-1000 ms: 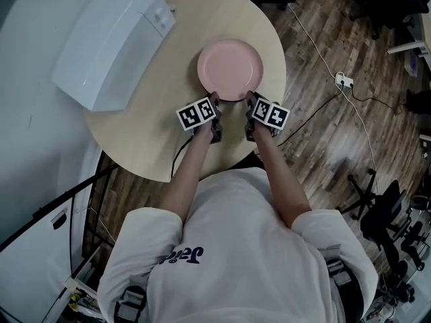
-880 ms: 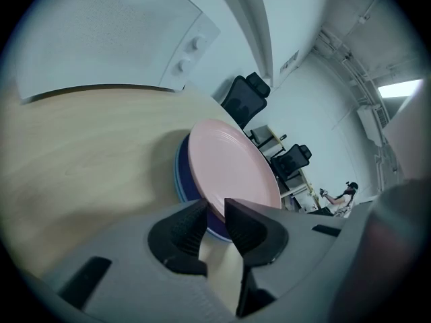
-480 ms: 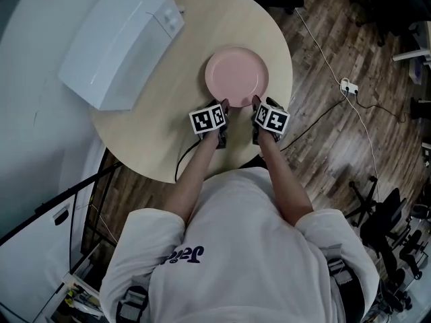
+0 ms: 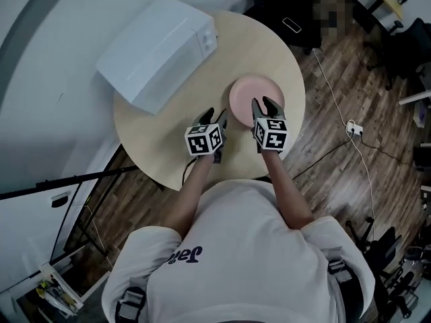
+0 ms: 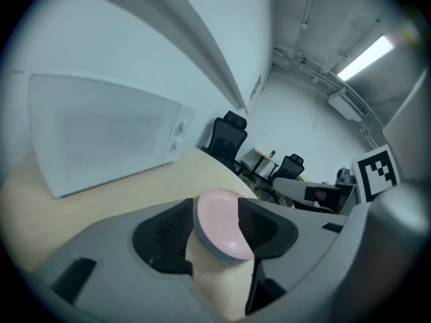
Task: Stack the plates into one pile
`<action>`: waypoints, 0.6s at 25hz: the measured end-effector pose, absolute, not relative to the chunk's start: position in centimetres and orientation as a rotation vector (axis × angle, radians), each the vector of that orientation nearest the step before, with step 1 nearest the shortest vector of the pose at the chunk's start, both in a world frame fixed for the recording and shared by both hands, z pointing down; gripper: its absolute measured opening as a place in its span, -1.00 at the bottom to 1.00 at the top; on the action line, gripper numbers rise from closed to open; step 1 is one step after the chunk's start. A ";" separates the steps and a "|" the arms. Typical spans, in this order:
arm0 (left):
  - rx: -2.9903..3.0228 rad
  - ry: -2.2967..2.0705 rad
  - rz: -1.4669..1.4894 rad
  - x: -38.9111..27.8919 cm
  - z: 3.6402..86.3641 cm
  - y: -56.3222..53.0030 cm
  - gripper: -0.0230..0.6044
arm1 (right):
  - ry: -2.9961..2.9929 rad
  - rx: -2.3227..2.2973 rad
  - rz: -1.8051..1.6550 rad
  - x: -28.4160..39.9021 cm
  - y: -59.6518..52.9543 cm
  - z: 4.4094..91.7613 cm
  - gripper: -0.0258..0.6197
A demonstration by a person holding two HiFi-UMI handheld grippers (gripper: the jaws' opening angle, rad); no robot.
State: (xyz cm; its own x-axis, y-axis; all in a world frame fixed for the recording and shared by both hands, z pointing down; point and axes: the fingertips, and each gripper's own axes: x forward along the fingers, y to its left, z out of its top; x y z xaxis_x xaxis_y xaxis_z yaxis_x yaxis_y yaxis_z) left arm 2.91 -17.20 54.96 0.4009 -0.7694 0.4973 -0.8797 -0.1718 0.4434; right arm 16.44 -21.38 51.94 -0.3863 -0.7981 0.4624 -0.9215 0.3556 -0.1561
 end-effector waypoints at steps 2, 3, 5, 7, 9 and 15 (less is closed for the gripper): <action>2.017 -1.496 0.179 0.7 52.2 -17.1 -0.25 | -2.418 1.460 0.458 13.3 -21.3 48.5 -0.70; 2.037 -1.542 0.170 -0.3 51.0 -17.0 -0.29 | -2.466 1.428 0.415 11.8 -21.1 46.9 -0.74; 2.067 -1.641 0.153 -2.5 48.5 -16.6 -0.45 | -2.555 1.366 0.342 9.1 -20.7 44.0 -0.78; 2.086 -1.738 0.131 -4.5 46.3 -16.0 -0.62 | -2.626 1.314 0.281 6.8 -20.1 41.7 -0.81; 2.103 -1.822 0.109 -6.2 44.4 -15.2 -0.75 | -2.664 1.283 0.234 5.1 -19.5 39.9 -0.84; 2.151 -2.011 0.018 -9.7 39.6 -12.6 -0.88 | -2.728 1.240 0.104 2.2 -17.5 36.9 -0.87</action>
State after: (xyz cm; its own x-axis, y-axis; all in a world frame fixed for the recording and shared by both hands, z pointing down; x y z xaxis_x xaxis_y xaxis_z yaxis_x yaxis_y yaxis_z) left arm -9.74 -12.59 39.61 0.0758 -0.9869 0.1425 -0.9893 -0.0565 0.1348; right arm 2.16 -17.51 36.86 -0.6494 -0.7437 0.1589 -0.7536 0.6573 -0.0036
